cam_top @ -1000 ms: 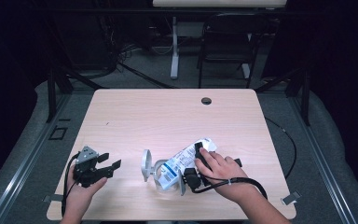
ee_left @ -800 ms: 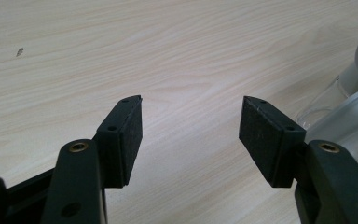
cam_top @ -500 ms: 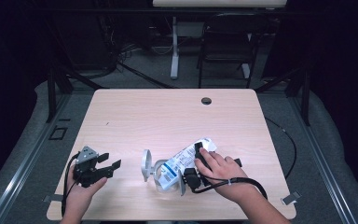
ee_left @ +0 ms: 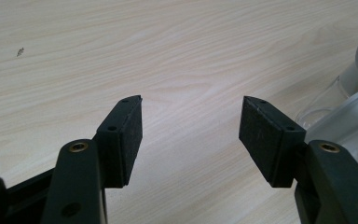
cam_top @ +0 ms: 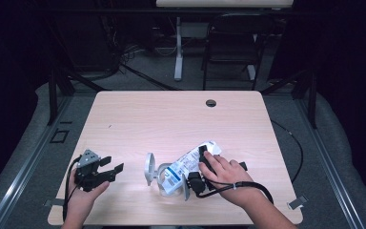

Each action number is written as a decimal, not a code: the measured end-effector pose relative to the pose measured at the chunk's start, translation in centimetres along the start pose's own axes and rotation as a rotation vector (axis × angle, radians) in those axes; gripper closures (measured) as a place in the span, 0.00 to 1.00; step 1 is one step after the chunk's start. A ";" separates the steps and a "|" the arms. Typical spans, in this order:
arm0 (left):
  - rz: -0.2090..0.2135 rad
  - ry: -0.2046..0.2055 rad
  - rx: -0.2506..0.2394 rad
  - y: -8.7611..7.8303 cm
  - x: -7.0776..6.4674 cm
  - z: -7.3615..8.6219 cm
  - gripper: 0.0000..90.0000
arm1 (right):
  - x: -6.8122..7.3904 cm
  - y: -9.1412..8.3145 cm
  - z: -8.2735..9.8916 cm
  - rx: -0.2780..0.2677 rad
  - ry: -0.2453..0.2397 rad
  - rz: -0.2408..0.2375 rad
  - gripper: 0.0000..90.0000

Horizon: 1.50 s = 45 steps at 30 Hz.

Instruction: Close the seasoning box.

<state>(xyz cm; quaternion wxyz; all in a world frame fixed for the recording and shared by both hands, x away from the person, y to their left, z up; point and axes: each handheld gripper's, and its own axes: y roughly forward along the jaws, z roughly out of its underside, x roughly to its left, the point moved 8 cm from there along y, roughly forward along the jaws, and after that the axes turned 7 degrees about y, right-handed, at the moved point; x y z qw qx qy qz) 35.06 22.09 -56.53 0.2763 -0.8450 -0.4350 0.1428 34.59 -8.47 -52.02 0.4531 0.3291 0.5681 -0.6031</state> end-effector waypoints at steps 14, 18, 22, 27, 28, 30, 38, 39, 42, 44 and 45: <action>0.002 0.000 -0.001 0.0 -0.1 0.0 0.44 | -0.1 -0.1 0.0 0.006 -0.012 0.005 0.59; 0.001 0.000 -0.001 0.0 -0.1 0.0 0.44 | -0.1 -0.2 0.0 0.007 -0.014 0.006 0.59; 0.001 0.000 -0.001 0.0 -0.1 0.0 0.44 | -0.1 -0.2 0.0 0.003 -0.011 0.004 0.59; 0.002 0.000 0.001 0.1 0.0 0.1 0.44 | -0.1 -0.2 0.1 0.007 -0.018 0.009 0.59; 0.001 -0.004 0.001 0.1 0.0 0.1 0.44 | -0.1 -0.2 0.0 0.006 -0.019 0.010 0.59; 0.000 -0.001 0.004 0.1 0.0 0.1 0.44 | -0.1 -0.2 0.0 0.000 -0.018 0.008 0.59; 0.003 -0.003 0.005 0.2 0.0 0.1 0.44 | -0.1 -0.2 0.0 0.005 -0.024 0.011 0.59; 0.003 0.000 0.007 0.1 0.0 0.2 0.44 | -0.1 -0.2 0.0 0.005 -0.024 0.011 0.59; 0.003 -0.001 0.007 0.1 0.0 0.2 0.44 | -0.1 -0.2 0.0 0.003 -0.026 0.013 0.59; 0.002 -0.001 0.007 0.1 0.0 0.2 0.44 | -0.1 -0.2 0.0 -0.003 -0.024 0.009 0.60; 0.002 -0.001 0.007 0.1 0.0 0.2 0.44 | -0.1 -0.2 0.0 0.002 -0.029 0.012 0.60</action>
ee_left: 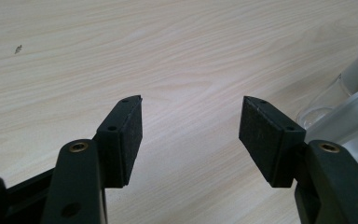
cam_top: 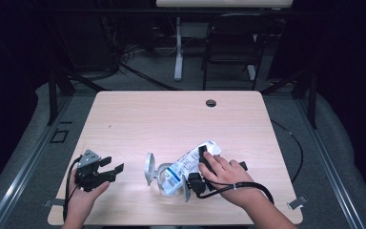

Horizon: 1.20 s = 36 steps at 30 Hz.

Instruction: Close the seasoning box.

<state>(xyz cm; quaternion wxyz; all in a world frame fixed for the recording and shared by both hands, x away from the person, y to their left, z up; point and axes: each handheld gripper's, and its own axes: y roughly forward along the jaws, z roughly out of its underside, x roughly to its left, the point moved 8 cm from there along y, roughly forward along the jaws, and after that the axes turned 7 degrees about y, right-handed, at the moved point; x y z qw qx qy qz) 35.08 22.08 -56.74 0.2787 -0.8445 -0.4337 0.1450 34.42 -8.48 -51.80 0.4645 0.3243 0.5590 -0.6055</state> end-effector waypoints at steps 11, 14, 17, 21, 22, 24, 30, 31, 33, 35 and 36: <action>0.000 0.001 -0.001 0.0 0.0 0.0 0.44 | 0.1 0.0 0.0 -0.007 0.001 -0.002 0.60; -0.001 0.002 -0.001 0.0 0.0 0.0 0.44 | 0.0 0.0 0.0 -0.002 -0.004 0.001 0.60; -0.001 0.001 -0.002 0.0 0.0 0.0 0.44 | 0.0 -0.1 0.0 -0.003 -0.004 0.002 0.60; -0.001 0.001 -0.002 0.0 0.0 0.0 0.44 | -0.1 -0.1 0.0 0.006 -0.014 0.004 0.60; -0.001 0.001 -0.002 0.0 0.0 0.0 0.44 | -0.1 -0.2 0.0 0.006 -0.015 0.004 0.60; -0.001 0.001 -0.001 0.0 0.0 0.0 0.44 | -0.1 -0.2 0.0 0.006 -0.016 0.005 0.60; -0.001 0.001 0.000 0.0 0.0 0.0 0.44 | -0.1 -0.1 0.0 -0.002 -0.013 0.008 0.60; -0.001 0.002 -0.001 0.0 0.0 0.0 0.44 | -0.1 -0.1 0.0 -0.002 -0.013 0.008 0.60; -0.001 0.000 0.000 0.0 0.0 0.0 0.44 | -0.1 -0.1 -0.1 -0.008 -0.011 0.008 0.60; -0.001 -0.002 -0.001 0.0 0.0 0.0 0.44 | -0.1 -0.1 0.0 -0.001 -0.014 0.010 0.60; -0.001 -0.003 0.000 0.0 0.0 0.0 0.44 | -0.1 -0.1 0.0 -0.002 -0.014 0.010 0.60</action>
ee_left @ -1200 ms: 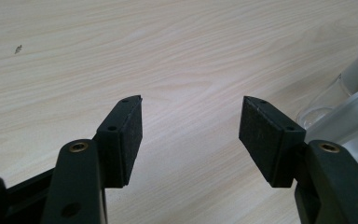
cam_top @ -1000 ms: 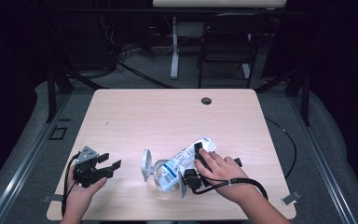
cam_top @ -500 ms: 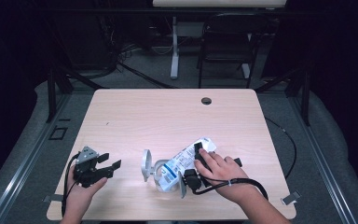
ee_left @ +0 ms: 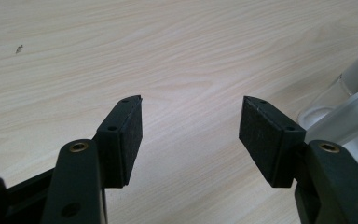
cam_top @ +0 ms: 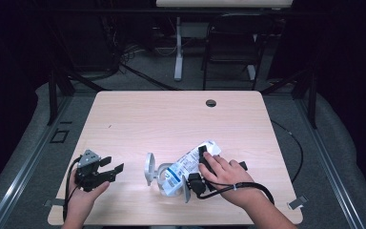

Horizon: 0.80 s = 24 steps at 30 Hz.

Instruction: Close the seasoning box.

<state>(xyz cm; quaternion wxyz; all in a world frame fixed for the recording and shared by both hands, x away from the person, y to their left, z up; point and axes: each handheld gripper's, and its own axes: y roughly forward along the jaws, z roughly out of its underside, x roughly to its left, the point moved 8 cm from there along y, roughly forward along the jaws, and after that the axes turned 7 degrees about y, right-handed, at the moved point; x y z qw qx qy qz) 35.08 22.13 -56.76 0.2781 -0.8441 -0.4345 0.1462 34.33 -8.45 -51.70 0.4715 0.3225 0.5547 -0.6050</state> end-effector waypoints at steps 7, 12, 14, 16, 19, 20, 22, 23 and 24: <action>0.000 0.001 0.000 0.0 0.0 0.0 0.44 | 0.0 0.1 0.0 -0.007 0.001 -0.002 0.60; -0.001 -0.001 0.000 0.0 0.0 0.0 0.44 | 0.0 0.1 -0.1 -0.009 -0.005 0.001 0.60; 0.000 0.000 0.000 0.0 0.0 0.0 0.44 | 0.0 0.1 -0.1 -0.010 -0.005 0.001 0.60; 0.000 0.001 0.000 0.0 0.0 0.0 0.44 | 0.0 0.1 -0.1 -0.010 -0.004 0.001 0.60; 0.000 -0.001 -0.001 0.0 0.0 0.0 0.44 | 0.0 0.1 -0.1 -0.011 -0.005 0.003 0.60; -0.001 -0.001 -0.001 0.0 0.0 0.0 0.44 | 0.0 0.1 -0.1 -0.010 -0.005 0.003 0.60; -0.001 -0.001 0.000 -0.1 0.0 0.0 0.44 | 0.0 0.1 -0.1 -0.011 -0.007 0.004 0.61; -0.001 -0.001 0.000 -0.1 0.0 0.0 0.44 | 0.0 0.1 -0.1 -0.011 -0.007 0.003 0.61; -0.001 -0.001 -0.001 -0.1 0.0 0.0 0.44 | 0.0 0.0 -0.1 -0.011 -0.007 0.003 0.61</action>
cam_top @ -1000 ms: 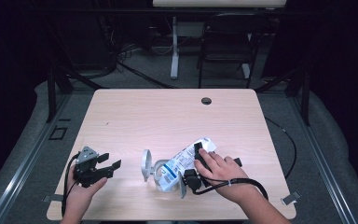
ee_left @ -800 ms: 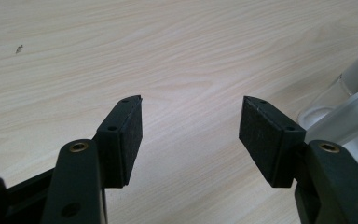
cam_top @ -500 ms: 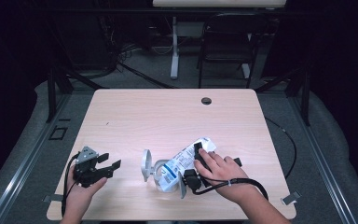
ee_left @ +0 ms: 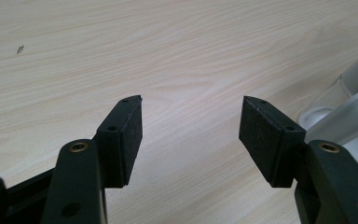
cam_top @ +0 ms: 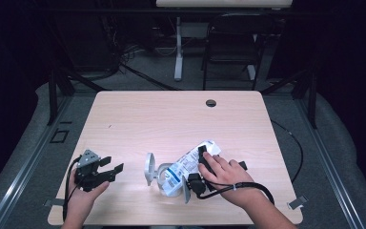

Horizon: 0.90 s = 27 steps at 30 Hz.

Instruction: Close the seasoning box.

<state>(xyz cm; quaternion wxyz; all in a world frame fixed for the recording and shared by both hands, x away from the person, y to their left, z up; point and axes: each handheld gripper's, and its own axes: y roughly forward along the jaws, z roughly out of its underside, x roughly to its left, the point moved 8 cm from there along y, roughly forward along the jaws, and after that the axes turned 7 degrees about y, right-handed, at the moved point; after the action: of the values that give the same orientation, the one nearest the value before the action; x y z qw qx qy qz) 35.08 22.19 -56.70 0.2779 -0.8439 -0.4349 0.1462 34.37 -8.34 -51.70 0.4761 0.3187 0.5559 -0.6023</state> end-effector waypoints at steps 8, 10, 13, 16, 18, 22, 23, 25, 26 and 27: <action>0.000 0.000 0.000 0.0 0.0 0.0 0.44 | 0.0 0.0 0.0 0.003 -0.006 0.006 0.61; 0.000 -0.002 -0.001 0.0 0.0 0.0 0.44 | 0.0 0.0 0.0 0.003 -0.005 0.005 0.61; -0.001 -0.003 -0.002 0.0 0.0 0.0 0.44 | 0.0 0.0 0.0 0.004 -0.005 0.005 0.61; -0.001 -0.002 -0.002 0.0 0.1 0.0 0.44 | 0.0 0.0 0.0 0.004 -0.005 0.006 0.61; -0.001 -0.004 -0.003 0.0 0.1 0.0 0.44 | 0.0 -0.1 0.0 0.003 -0.005 0.006 0.61; 0.000 -0.002 -0.003 0.0 0.1 0.0 0.44 | 0.0 0.0 0.0 0.007 -0.005 0.004 0.61; -0.001 -0.002 -0.003 0.0 0.1 0.0 0.44 | 0.0 0.0 0.0 0.006 -0.005 0.004 0.61; -0.001 -0.003 -0.003 0.0 0.1 0.0 0.44 | -0.1 -0.2 0.0 0.019 -0.016 0.007 0.61; -0.001 -0.002 -0.003 0.0 0.1 0.0 0.44 | -0.1 -0.2 0.0 0.019 -0.017 0.007 0.61; -0.001 -0.003 -0.003 0.0 0.1 0.0 0.44 | -0.2 -0.2 0.0 0.019 -0.017 0.008 0.61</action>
<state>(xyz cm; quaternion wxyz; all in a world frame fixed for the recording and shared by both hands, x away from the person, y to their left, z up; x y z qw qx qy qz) 35.12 22.25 -56.71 0.2761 -0.8439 -0.4360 0.1466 34.28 -8.33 -51.49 0.4801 0.3200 0.5448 -0.6085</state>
